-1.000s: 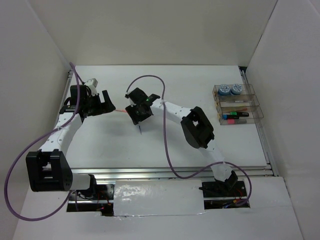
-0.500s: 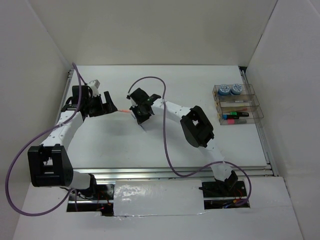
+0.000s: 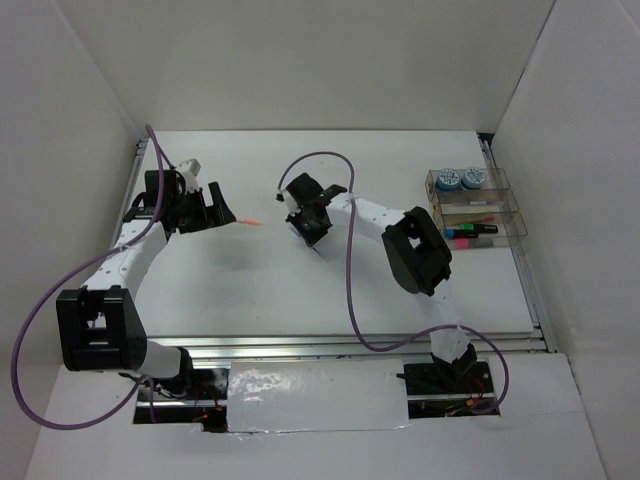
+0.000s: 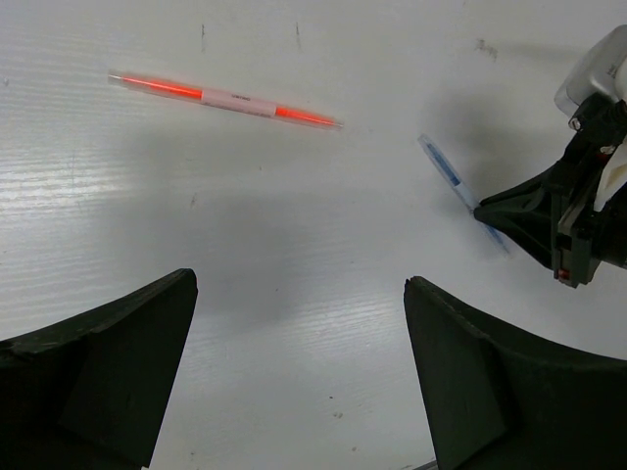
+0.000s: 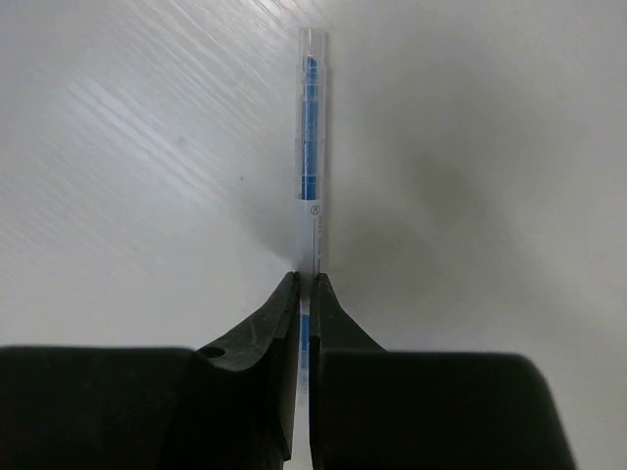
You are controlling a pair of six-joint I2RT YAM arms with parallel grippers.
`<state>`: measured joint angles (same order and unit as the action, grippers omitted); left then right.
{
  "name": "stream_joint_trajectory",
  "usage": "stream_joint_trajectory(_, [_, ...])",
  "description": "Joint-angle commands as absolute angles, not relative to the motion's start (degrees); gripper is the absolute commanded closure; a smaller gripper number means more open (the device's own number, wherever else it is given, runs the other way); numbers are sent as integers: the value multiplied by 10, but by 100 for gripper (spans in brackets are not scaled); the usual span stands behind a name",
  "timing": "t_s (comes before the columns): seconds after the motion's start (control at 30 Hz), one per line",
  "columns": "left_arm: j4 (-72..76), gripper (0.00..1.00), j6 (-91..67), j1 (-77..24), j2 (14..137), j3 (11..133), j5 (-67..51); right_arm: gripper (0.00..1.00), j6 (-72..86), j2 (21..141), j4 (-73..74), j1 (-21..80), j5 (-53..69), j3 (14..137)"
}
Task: Sort the stationery into containers
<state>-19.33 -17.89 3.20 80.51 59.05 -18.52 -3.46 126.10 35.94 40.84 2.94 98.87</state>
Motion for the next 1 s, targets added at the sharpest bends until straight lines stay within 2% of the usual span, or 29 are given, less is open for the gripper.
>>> stream_joint_trajectory(0.0, [-178,1,-170,35,802,599,-203,100,-91,1223,373,409,-14,971])
stream_joint_trajectory(0.17, [-180,1,-166,35,798,599,-203,99,-114,1260,400,409,-21,975])
stream_joint_trajectory(0.43, [-178,1,-165,35,802,597,-205,79,-113,1298,444,393,39,1014])
stream_joint_trajectory(0.8, [-178,1,-165,35,801,598,-207,77,-115,1338,494,389,50,1076])
stream_joint_trajectory(0.97, [-181,1,-166,35,803,601,-208,67,-126,1371,556,401,31,1133])
